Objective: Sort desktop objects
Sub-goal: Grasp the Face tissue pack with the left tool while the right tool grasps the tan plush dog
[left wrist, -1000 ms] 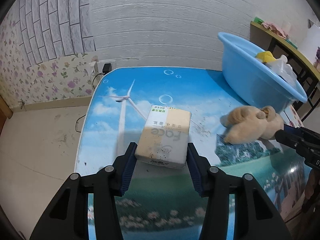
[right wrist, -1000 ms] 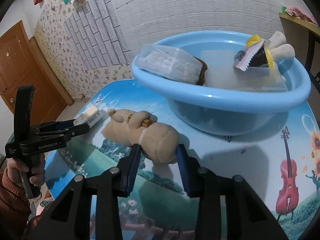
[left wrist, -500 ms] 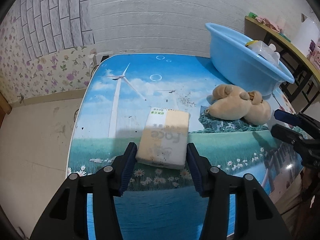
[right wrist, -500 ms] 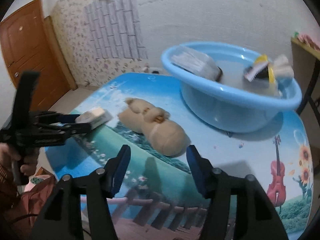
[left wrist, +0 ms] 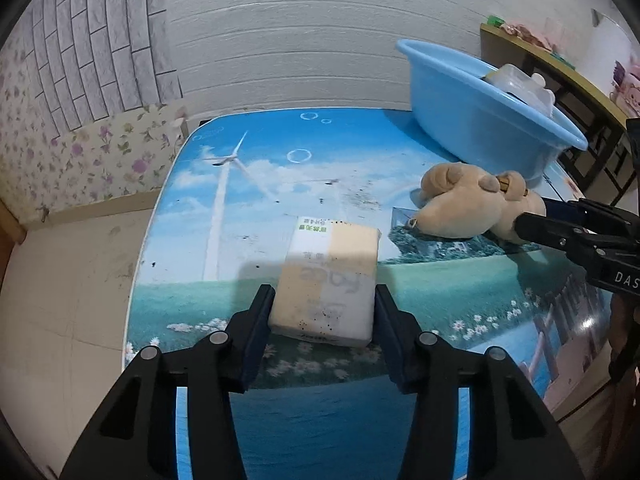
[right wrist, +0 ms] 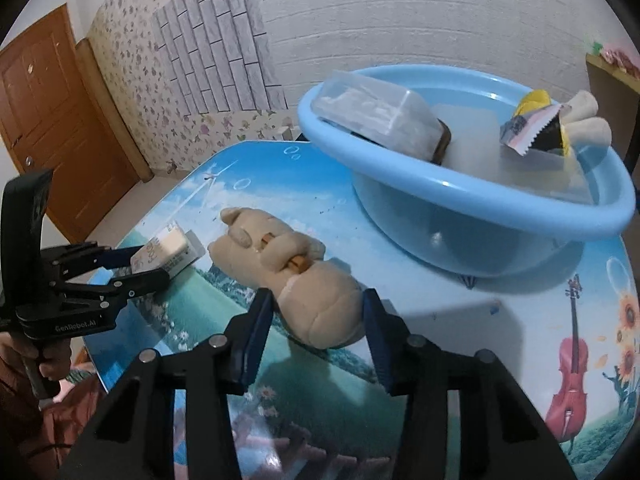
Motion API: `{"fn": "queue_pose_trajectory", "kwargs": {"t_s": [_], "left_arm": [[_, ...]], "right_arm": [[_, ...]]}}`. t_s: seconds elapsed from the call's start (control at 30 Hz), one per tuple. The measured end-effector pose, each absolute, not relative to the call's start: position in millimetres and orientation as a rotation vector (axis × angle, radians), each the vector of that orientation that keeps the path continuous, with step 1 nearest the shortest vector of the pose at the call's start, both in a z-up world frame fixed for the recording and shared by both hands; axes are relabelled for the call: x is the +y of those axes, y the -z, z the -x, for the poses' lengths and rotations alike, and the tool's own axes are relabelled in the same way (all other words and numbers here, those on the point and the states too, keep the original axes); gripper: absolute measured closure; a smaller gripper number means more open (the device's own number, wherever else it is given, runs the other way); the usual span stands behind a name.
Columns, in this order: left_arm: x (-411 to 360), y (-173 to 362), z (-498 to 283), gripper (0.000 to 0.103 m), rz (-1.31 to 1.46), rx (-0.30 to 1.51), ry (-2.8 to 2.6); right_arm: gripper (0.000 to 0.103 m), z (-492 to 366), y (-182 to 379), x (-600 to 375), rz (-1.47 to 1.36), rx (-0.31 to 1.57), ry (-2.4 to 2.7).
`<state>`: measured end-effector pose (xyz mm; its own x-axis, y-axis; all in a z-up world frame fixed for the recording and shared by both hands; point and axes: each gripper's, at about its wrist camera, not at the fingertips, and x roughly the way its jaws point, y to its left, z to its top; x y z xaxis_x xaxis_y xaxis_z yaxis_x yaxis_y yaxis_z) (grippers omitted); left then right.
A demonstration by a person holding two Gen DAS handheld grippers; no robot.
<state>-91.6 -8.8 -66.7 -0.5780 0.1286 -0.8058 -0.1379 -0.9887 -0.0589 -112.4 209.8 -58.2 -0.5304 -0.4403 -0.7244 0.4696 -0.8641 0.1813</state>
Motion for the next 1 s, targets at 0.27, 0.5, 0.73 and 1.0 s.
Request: {"fn": "queue_pose_trajectory", "kwargs": {"t_s": [0.27,0.5,0.73,1.0], "left_arm": [[-1,63,86,0.055,1.351,-0.012,-2.667],[2,61,82,0.055,1.353,-0.047,-2.683],[14,64,79,0.054,1.372,-0.024,-2.673],[26,65,76,0.051,1.370,0.011,-2.650]], "right_arm": [[0.060,100,53,241,-1.091,-0.011,2.457],[0.060,91,50,284,-1.080,-0.102,2.585],[0.060,78,57,310,-1.118,-0.069,2.624],[0.054,62,60,302,-1.110,0.059,2.539]]}}
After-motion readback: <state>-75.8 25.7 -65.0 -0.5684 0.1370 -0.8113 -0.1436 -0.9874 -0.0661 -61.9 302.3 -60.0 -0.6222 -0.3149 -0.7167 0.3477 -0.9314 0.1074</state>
